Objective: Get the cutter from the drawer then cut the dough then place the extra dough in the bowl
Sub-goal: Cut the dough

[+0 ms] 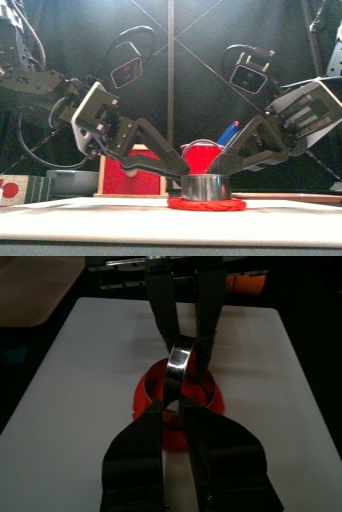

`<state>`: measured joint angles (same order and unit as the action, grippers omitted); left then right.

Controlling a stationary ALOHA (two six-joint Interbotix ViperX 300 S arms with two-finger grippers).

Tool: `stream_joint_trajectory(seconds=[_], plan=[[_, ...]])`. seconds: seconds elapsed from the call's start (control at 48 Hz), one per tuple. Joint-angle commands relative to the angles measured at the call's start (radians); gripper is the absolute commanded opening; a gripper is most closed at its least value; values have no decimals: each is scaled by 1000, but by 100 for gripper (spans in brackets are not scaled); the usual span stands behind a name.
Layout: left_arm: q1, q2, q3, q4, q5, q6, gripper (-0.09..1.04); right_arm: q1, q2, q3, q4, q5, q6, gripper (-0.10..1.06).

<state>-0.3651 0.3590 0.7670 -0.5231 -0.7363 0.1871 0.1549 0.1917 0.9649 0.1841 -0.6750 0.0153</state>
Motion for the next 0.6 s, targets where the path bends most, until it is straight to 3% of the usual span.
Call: stream_joint_trajectory(seconds=[0.021,0.292,0.604], plan=[[-86,-11,-8,8,17,17,47,-87,-12,5,-8,31,-3,51],[-74,-41,-18,-21,6,86,51,-78,-23,-48,-35,75,5,52],[-61,-104,-25,-40,-8,158,71,-57,-54,-115,-100,202,6,58]])
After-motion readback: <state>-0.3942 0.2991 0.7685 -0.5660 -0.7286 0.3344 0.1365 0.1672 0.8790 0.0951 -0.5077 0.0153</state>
